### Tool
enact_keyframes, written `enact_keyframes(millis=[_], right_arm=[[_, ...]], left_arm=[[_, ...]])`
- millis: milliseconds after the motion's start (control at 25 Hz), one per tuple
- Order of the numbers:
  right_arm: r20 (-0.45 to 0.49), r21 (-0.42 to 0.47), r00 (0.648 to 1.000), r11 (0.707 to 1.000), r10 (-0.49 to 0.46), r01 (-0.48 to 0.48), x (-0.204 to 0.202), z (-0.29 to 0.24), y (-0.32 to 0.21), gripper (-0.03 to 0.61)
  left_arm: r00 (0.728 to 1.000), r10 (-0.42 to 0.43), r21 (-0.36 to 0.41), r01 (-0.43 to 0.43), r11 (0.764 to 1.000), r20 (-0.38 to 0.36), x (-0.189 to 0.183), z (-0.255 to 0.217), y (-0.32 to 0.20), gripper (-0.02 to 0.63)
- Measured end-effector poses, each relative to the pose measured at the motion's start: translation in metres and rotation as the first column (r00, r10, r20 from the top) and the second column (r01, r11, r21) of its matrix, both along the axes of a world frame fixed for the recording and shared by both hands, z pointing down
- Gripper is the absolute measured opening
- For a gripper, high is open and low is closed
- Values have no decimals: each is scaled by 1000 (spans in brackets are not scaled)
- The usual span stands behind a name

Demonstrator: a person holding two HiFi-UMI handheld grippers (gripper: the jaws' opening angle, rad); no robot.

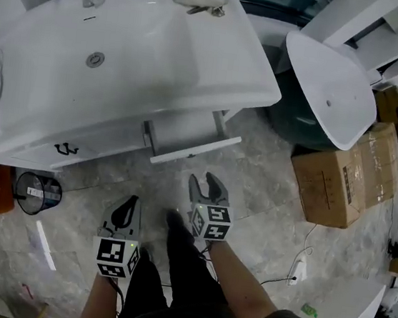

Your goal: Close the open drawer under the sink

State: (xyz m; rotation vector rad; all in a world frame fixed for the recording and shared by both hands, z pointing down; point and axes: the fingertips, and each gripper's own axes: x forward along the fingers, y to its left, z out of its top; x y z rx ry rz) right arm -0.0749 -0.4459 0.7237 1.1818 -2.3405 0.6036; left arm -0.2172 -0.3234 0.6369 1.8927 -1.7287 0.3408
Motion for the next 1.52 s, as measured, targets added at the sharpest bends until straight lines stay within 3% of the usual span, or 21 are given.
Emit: enact_keyframes(millis=[400,640,720,1520], right_arm=[[-47,-27,998,999,-45,44,-22,78,-49,181],[-69,-8,985,988,-157,157,-48,98,-67,176],[-69,-3,986,988,-151,152,-50,100,-69,153],[-21,18,993,993,-120,120,-114,97,-153,152]], left_arm=[[990,-136,-92,131,987,-47,-16,76,-14,20],[984,-169,-136,160,978,-58,-22,106,-16,20],[984,-166,-136,156,978,-61,-20,109,-20,20],[979,-178,-103,168,980,-95,-25,109,-60,20]])
